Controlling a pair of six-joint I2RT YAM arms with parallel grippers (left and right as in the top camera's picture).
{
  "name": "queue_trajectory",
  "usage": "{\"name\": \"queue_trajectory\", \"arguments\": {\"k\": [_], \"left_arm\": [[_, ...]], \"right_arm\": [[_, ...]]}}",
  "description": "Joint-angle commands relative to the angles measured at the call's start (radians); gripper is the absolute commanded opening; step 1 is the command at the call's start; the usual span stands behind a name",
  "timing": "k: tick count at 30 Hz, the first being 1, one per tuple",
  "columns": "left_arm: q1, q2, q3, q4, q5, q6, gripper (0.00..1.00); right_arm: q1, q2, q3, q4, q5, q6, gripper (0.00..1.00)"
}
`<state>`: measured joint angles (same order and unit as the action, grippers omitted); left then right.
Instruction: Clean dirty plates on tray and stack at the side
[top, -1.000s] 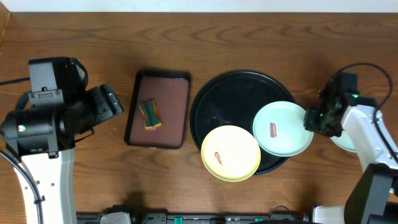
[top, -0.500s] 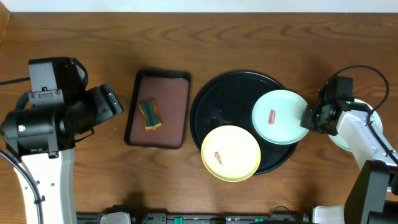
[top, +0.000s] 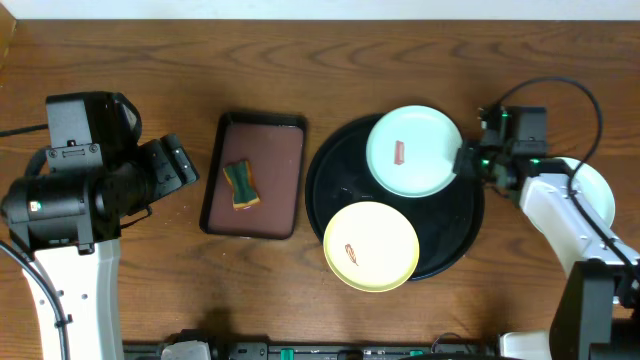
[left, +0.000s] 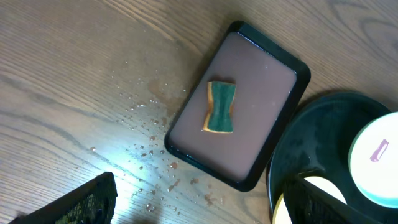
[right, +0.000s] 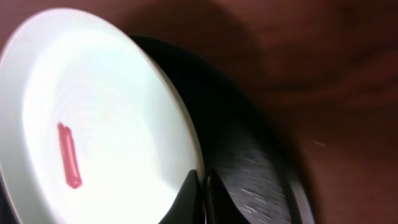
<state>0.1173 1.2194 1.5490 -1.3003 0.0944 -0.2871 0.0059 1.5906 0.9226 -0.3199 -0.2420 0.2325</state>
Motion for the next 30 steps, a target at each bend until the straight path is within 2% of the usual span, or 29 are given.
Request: {"name": "queue_trajectory", "arguments": {"k": [1, 10, 11, 12, 14, 18, 26, 30], "left_arm": [[0.005, -0.004, 0.007, -0.001, -0.010, 0.006, 0.86], [0.005, -0.004, 0.007, -0.001, -0.010, 0.006, 0.86], [0.005, -0.004, 0.007, -0.001, -0.010, 0.006, 0.86], [0.005, -0.004, 0.007, -0.001, -0.010, 0.006, 0.86], [0.005, -0.004, 0.007, 0.000, -0.009, 0.005, 0.86], [0.005, -0.004, 0.007, 0.029, -0.009, 0.005, 0.87], [-0.005, 0.010, -0.008, 0.061, 0.044, -0.005, 0.86], [-0.069, 0.101, -0.069, 0.073, 0.044, -0.006, 0.75]], "right_arm": [[0.082, 0.042, 0.020, 0.039, 0.111, 0.083, 0.01], [0.145, 0.167, 0.020, 0.138, 0.182, 0.072, 0.01], [0.145, 0.169, 0.020, 0.137, 0.182, 0.061, 0.04], [0.145, 0.168, 0.020, 0.137, 0.181, 0.055, 0.11], [0.145, 0.155, 0.020, 0.137, 0.172, 0.027, 0.31], [0.143, 0.089, 0.021, 0.110, 0.171, -0.012, 0.42], [0.130, -0.134, 0.037, -0.011, 0.158, -0.047, 0.44], [0.130, -0.194, 0.082, -0.154, 0.128, -0.047, 0.43]]}}
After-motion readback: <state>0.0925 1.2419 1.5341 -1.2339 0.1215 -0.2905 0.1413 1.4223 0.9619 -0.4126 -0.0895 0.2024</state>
